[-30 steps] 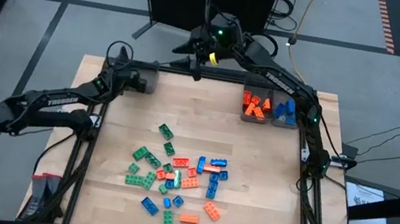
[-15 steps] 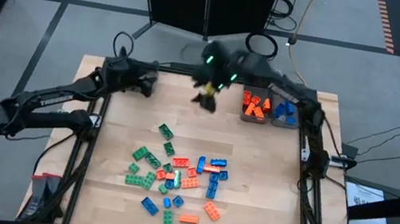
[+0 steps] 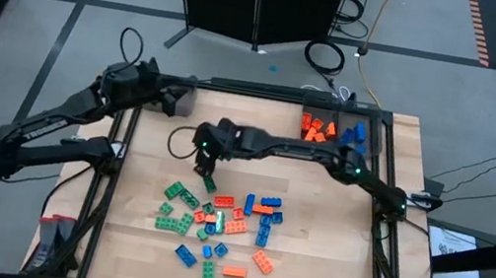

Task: Sort blocks
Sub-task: Put the green game piece into the left black bin

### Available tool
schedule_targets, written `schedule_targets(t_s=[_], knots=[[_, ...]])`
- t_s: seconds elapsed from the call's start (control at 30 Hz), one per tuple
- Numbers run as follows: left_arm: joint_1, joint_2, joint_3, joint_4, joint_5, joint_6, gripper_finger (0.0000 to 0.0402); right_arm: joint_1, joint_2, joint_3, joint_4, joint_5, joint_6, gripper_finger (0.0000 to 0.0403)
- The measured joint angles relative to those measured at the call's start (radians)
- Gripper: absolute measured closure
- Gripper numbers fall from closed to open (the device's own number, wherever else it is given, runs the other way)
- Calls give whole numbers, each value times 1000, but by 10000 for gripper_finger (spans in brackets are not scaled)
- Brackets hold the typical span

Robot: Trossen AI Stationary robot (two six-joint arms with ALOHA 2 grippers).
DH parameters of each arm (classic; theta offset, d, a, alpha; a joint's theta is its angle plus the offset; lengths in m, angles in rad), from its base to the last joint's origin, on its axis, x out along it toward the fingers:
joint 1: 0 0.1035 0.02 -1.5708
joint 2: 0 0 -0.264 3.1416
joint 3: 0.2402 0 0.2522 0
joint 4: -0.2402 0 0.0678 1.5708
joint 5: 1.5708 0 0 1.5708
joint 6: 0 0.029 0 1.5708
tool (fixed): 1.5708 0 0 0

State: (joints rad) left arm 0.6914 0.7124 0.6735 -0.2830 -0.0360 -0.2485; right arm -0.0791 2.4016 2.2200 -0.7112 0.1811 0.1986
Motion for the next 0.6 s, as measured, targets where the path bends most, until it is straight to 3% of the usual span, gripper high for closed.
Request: schedule_targets(t_s=[0.2, 0.6], knots=[[0, -61, 0, -75, -1, 1, 137, 21, 76, 0, 28, 54, 62, 140], [0, -91, 0, -157, 4, 1, 137, 20, 184, 0, 62, 38, 197, 140]])
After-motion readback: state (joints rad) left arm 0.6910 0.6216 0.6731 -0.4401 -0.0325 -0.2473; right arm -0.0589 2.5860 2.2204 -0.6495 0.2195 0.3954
